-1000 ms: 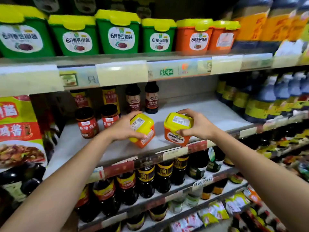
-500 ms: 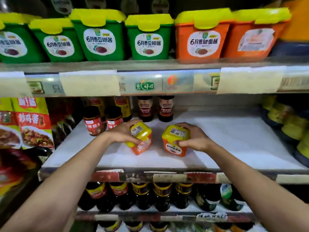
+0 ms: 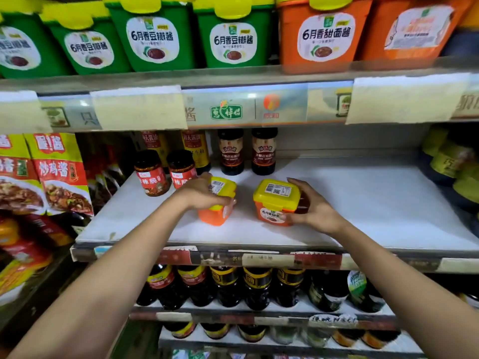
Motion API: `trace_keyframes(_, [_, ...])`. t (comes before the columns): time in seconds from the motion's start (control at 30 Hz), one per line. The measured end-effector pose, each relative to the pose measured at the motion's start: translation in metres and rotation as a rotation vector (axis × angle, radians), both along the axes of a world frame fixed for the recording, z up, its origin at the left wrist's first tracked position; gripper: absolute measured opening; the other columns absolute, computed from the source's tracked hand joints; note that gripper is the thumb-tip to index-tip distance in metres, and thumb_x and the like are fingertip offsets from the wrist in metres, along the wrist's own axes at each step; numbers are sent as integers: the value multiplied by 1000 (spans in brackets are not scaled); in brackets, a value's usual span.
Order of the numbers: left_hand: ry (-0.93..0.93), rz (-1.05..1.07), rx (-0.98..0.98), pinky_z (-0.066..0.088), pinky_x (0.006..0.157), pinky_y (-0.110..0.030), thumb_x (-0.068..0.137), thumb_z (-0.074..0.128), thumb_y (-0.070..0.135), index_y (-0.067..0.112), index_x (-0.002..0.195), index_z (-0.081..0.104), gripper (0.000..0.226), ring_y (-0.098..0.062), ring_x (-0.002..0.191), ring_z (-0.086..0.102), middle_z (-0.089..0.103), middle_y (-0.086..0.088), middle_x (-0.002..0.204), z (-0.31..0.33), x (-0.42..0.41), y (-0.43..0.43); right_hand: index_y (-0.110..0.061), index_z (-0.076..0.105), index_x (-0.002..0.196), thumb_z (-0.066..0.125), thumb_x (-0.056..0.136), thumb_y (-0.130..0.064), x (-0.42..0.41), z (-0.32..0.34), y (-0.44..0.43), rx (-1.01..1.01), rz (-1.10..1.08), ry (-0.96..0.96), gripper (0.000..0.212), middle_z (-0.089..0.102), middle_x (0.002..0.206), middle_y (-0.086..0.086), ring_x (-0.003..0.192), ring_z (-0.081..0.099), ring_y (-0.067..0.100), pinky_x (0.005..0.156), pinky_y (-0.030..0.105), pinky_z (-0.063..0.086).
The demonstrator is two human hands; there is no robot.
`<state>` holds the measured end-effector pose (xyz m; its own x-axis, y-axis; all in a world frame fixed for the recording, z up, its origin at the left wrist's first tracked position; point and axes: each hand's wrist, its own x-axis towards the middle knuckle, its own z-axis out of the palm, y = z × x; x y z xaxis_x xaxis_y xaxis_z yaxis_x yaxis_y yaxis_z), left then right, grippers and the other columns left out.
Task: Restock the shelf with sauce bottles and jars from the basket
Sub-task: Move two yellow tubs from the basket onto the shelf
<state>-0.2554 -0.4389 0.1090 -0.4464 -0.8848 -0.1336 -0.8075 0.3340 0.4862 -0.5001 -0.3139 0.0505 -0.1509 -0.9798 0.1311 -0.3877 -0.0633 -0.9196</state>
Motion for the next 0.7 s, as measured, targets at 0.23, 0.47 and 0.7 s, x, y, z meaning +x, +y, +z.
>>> trace_keyframes(0.23, [-55,0,-35,45,71,-26,66,39,79,24,129,44,83,-23,103,60,58,-6,125,3,29,7,-29,29,136,79,64,-2,1,-6,5,-1,-2,-61,92,55,116,2,100,58,12,76,7,48])
trace_keyframes(0.47, [432,-64,170,49,71,-22,57,84,9,21,129,36,87,-18,87,61,58,-1,92,-30,67,-4,-26,21,143,77,69,-10,5,-13,3,3,-70,-115,94,58,113,3,106,57,19,94,33,45])
trace_keyframes(0.7, [789,-58,268,50,79,-15,63,74,-11,24,144,12,108,-15,116,48,43,-1,133,-60,40,4,-22,37,132,79,66,-21,9,-13,0,-7,-106,-82,78,57,118,1,104,58,15,87,24,46])
